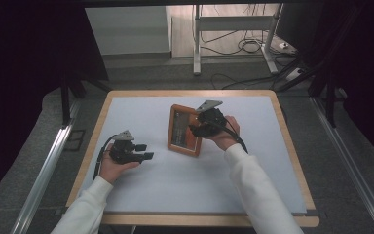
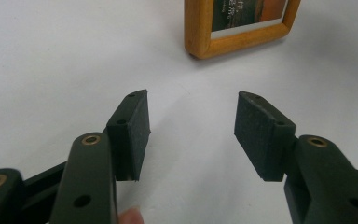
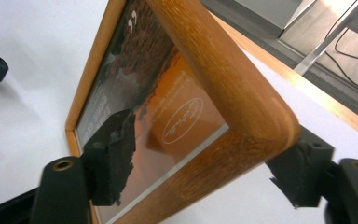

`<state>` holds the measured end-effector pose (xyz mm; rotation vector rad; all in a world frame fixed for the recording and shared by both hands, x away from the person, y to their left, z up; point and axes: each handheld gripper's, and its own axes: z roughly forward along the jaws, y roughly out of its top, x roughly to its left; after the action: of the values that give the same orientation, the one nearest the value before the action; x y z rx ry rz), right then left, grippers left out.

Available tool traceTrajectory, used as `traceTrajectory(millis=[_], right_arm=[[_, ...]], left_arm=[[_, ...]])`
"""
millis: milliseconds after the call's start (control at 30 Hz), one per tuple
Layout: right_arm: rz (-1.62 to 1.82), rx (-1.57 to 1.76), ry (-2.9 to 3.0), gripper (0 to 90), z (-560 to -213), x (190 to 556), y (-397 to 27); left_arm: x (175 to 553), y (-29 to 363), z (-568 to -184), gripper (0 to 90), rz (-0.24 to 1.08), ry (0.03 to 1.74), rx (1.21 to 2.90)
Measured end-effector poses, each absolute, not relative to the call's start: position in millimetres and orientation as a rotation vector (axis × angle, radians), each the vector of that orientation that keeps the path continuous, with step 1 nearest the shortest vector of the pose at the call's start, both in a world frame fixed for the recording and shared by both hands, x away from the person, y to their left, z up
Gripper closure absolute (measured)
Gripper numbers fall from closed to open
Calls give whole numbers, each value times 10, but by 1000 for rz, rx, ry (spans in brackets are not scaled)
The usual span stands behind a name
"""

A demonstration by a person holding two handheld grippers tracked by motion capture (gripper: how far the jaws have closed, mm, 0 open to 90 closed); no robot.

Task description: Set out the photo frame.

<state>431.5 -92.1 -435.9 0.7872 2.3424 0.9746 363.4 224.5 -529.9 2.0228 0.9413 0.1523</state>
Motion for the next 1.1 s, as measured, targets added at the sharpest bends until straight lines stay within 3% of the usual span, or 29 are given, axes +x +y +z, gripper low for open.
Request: traceTrajectory(millis=[167,300,567,667,1100], right_arm=[[998,839,2315,217,-4334,4189,-1041],[1011,912,2324,283,-4383,4019,-1207],[984,969,2410,797,-4771,3674,-1263],[979,908,2487,899,-4936,3620,-1155],[996,884,2496,900,-5138,3747,-966]], left_arm=[[3627,2245,-5292,451,154,945,2007],[3620,2258,-5282,450,158,941,2014],[3593,2261,-5251,443,168,949,2000],[3585,2254,-5246,431,173,948,2003],[3589,2249,-5247,376,176,956,2001]])
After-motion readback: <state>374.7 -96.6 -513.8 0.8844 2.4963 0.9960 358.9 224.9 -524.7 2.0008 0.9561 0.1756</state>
